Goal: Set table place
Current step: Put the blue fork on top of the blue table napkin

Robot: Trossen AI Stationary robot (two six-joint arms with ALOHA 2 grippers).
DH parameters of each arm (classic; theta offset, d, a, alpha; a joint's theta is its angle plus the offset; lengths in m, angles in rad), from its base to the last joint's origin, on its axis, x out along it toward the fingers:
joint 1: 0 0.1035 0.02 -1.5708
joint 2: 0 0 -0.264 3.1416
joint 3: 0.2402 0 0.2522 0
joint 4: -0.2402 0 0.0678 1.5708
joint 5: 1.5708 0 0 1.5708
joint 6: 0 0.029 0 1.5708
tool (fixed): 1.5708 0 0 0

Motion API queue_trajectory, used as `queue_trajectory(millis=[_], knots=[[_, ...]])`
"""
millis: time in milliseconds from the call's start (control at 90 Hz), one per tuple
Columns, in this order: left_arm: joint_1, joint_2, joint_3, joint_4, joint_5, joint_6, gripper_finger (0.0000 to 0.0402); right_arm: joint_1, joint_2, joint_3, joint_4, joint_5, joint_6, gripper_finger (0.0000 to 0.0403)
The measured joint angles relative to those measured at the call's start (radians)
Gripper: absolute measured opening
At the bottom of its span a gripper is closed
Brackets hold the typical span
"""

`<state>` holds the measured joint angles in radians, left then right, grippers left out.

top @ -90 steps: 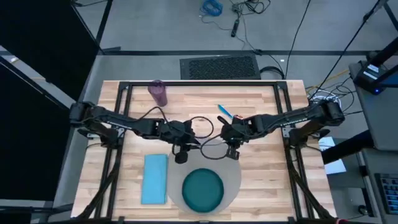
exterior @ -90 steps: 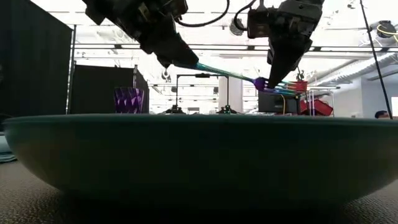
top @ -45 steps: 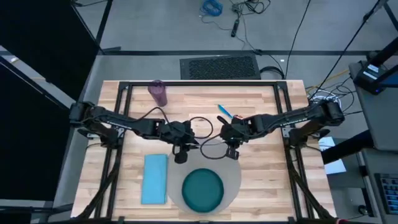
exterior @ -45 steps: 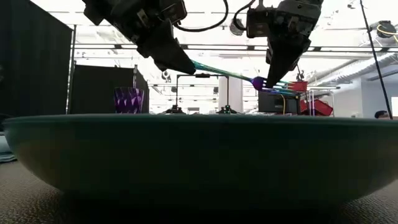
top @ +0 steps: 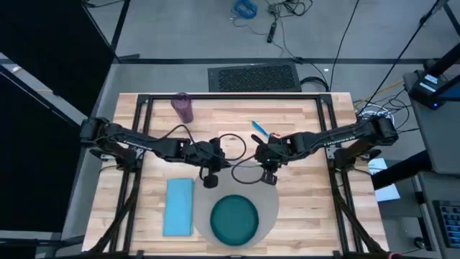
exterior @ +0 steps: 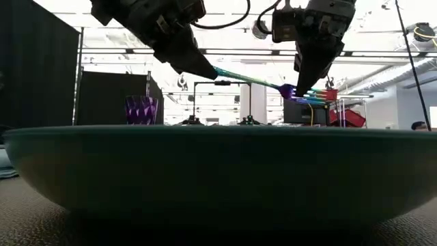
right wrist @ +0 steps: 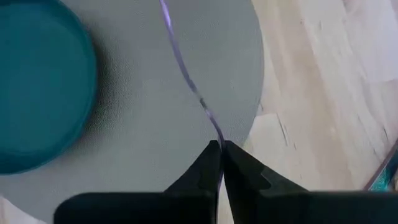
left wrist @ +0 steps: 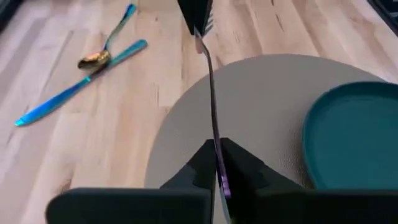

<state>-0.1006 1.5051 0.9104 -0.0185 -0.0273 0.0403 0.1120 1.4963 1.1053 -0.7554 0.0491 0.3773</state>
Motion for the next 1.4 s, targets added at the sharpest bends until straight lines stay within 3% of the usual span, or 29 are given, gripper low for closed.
queue_trajectory(millis=[200, 500, 700, 844, 967, 1089, 1233, 1322, 1400], knots=[[-0.001, 0.0, 0.0, 0.0, -0.021, -0.009, 0.0001, 0.0, 0.001, 0.022, 0.008, 0.07, -0.032, 0.0015], [-0.008, 0.0, 0.0, -0.049, -0.059, -0.034, 0.0, -0.002, -0.002, 0.213, -0.088, 0.094, -0.113, 0.0095], [-0.015, -0.013, 0.0, -0.079, -0.209, -0.034, 0.0, 0.001, -0.003, 0.318, -0.336, 0.19, -0.108, 0.0139], [-0.017, -0.088, 0.0, -0.169, -0.327, -0.033, 0.0, 0.007, -0.042, 0.324, -0.521, 0.267, -0.011, 0.0145], [-0.024, -0.194, 0.0, -0.242, -0.429, -0.035, 0.0, 0.029, -0.095, 0.303, -0.563, 0.278, 0.065, 0.0143], [-0.05, -0.302, -0.008, -0.242, -0.475, -0.031, 0.0, 0.077, -0.166, 0.222, -0.501, 0.334, 0.114, 0.0142], [-0.085, -0.42, -0.089, -0.1, -0.475, 0.014, 0.0, 0.135, -0.257, 0.03, -0.319, 0.448, 0.135, 0.0142], [-0.105, -0.486, -0.172, 0.055, -0.473, 0.052, 0.0, 0.149, -0.325, -0.109, -0.127, 0.531, 0.133, 0.0142], [-0.114, -0.53, -0.256, 0.264, -0.451, 0.093, 0.0, 0.148, -0.376, -0.236, 0.142, 0.569, 0.087, 0.0142]])
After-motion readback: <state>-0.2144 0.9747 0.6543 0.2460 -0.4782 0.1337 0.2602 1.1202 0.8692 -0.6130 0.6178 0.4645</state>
